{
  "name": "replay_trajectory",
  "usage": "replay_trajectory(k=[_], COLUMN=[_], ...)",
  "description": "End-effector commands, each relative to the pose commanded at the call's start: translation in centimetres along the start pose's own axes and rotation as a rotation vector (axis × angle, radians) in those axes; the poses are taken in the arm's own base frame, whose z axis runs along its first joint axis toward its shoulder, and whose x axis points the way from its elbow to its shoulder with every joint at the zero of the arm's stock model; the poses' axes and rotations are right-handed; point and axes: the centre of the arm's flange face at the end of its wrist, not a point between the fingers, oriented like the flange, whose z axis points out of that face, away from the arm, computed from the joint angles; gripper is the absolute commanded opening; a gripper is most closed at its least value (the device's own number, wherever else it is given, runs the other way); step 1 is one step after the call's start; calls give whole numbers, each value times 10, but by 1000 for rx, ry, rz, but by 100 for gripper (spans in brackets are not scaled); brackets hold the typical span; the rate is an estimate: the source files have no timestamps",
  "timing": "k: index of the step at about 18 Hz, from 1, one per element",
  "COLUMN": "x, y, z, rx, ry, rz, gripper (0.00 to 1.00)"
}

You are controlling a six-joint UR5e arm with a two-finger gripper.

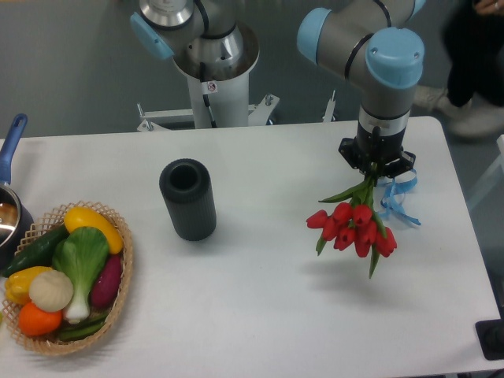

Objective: Insert the flowers into the vase

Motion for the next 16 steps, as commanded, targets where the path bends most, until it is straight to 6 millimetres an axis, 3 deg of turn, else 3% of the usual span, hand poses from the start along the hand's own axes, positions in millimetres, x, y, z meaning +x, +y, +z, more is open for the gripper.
replay_trajectory(k=[6, 10, 16], x=[8, 26, 51], y=[-19, -36, -62], z=[-16, -36, -51], rx=[246, 435, 802], ry=[39, 101, 248], rz=[-14, -41, -34], gripper=[0, 1, 2])
